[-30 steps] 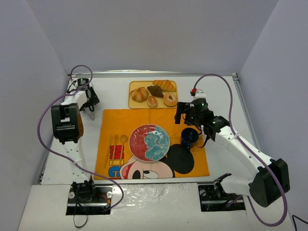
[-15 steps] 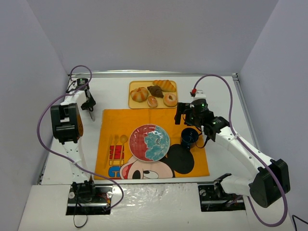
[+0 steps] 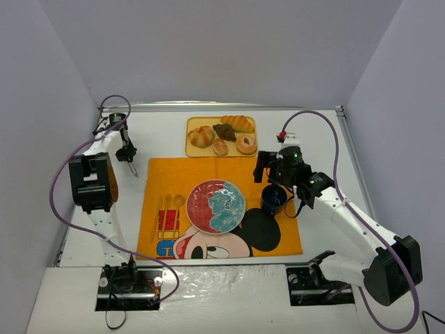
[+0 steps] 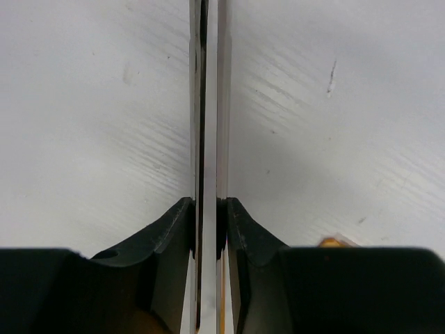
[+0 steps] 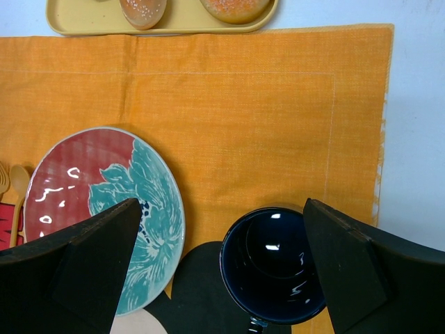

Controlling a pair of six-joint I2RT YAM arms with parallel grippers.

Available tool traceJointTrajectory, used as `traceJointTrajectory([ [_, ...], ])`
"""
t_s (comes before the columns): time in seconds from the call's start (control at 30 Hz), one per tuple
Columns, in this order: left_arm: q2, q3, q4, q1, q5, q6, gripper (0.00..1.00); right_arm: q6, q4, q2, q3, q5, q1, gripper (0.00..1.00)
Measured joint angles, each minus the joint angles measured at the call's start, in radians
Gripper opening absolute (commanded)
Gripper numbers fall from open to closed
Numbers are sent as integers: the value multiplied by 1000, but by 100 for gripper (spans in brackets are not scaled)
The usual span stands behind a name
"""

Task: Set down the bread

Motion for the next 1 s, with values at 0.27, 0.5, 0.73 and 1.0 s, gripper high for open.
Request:
traceJointTrajectory([
  [0.27, -121, 0, -33, -55, -2, 5, 16, 3, 0, -10, -11, 0, 0, 100],
  [0.5, -202, 0, -111, -150, -21, 27, 22, 4, 0, -24, -16, 0, 0, 100],
  [0.73, -336, 0, -201, -273, -61, 42, 31, 9, 0, -31, -16, 0, 0, 99],
  [1.0, -475, -10, -254, -308, -83, 49, 39, 11, 0, -32, -16, 2, 0, 99],
])
